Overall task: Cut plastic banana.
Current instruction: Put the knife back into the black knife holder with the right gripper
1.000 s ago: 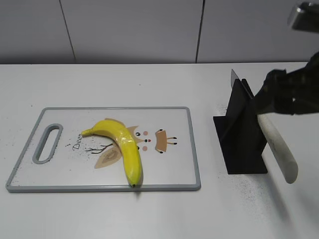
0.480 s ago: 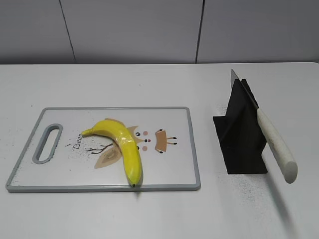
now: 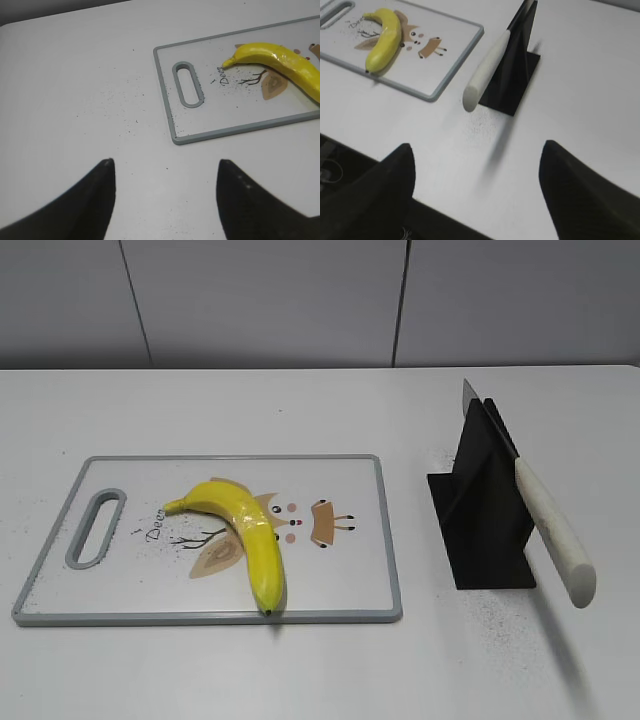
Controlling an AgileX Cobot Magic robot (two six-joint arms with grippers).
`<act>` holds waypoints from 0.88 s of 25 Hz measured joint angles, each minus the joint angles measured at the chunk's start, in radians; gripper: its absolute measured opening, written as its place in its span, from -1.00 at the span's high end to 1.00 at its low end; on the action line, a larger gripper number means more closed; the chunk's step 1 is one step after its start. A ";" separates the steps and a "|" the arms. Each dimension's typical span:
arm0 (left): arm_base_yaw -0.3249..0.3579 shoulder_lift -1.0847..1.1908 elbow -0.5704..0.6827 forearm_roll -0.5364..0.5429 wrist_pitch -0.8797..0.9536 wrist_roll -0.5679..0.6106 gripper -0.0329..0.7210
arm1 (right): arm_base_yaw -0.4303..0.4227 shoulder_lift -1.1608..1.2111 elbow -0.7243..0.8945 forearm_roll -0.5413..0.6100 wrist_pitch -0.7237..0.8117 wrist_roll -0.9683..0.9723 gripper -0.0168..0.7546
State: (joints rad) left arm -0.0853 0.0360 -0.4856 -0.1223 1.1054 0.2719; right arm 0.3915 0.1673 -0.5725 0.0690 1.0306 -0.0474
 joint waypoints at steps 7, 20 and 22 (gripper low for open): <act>0.000 0.000 0.000 -0.003 0.000 0.000 -0.67 | 0.000 -0.040 0.004 0.003 0.094 0.000 -0.55; 0.000 0.000 0.000 -0.007 0.000 -0.009 -0.67 | -0.111 -0.173 0.004 0.008 0.086 0.000 -0.55; 0.000 0.000 0.000 -0.008 0.000 -0.012 -0.67 | -0.155 -0.173 0.004 0.010 0.085 0.000 -0.55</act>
State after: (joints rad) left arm -0.0853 0.0360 -0.4856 -0.1300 1.1054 0.2602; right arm 0.2366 -0.0055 -0.5685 0.0790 1.1157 -0.0474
